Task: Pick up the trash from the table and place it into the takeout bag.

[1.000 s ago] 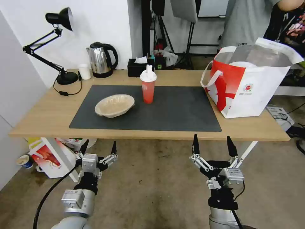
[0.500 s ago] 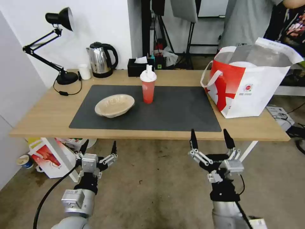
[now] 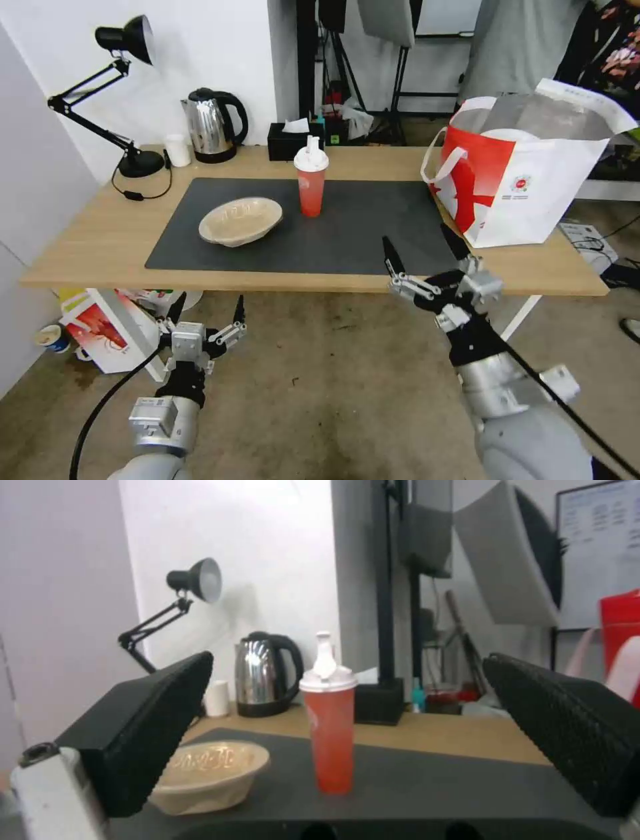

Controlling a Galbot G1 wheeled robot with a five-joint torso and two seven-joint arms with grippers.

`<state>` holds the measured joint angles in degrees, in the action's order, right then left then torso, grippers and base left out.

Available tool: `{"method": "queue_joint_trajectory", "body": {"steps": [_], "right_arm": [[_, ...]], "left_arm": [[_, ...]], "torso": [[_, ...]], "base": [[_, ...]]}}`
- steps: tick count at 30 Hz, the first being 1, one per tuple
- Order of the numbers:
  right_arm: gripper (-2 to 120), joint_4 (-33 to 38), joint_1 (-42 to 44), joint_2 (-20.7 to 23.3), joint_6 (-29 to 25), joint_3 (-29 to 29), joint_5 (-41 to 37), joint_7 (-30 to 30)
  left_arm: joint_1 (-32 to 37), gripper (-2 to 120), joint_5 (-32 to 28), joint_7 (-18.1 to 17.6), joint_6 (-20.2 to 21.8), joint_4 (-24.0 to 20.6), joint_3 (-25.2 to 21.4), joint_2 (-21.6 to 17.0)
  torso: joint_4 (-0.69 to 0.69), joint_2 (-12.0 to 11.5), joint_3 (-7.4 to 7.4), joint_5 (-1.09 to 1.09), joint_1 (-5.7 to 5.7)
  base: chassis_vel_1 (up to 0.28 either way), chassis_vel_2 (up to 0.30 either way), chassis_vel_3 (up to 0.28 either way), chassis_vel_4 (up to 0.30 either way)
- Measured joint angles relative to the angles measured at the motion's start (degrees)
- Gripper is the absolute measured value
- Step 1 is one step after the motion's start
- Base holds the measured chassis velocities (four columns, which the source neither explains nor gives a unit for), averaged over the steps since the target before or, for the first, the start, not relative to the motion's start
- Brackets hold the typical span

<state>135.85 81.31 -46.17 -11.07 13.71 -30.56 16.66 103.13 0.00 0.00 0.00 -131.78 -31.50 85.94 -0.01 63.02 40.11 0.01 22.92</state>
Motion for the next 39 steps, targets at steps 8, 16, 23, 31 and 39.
{"method": "queue_joint_trajectory", "body": {"steps": [8,16,23,31,39], "right_arm": [[100,-4.4,-12.0,3.9,2.9,-3.6,-8.3,-1.2],[100,-9.9,-26.4,5.0,5.6,-12.0,-14.5,-1.6],[100,-13.3,-31.5,4.6,7.1,-16.2,-17.5,-2.0],[100,-19.3,-40.2,3.4,9.5,-23.9,-22.7,-2.6],[100,-23.7,-46.3,1.7,11.0,-28.5,-24.3,-2.6]], "left_arm": [[0.0,100,0.0,0.0,0.0,0.0,0.0,0.0],[0.0,100,0.0,0.0,0.0,0.0,0.0,0.0],[0.0,100,0.0,0.0,0.0,0.0,0.0,0.0],[0.0,100,0.0,0.0,0.0,0.0,0.0,0.0],[0.0,100,0.0,0.0,0.0,0.0,0.0,0.0]], "torso": [[0.0,0.0,0.0,0.0,0.0],[0.01,0.0,0.0,-0.01,0.0],[0.0,0.0,0.0,-0.01,0.0],[0.01,0.0,-0.01,-0.01,0.0],[0.01,0.0,0.0,-0.01,0.0]], "base": [[0.0,0.0,0.0,0.0],[0.0,0.0,0.0,0.0],[0.0,0.0,0.0,0.0],[0.0,0.0,0.0,0.0],[0.0,0.0,0.0,0.0]]}}
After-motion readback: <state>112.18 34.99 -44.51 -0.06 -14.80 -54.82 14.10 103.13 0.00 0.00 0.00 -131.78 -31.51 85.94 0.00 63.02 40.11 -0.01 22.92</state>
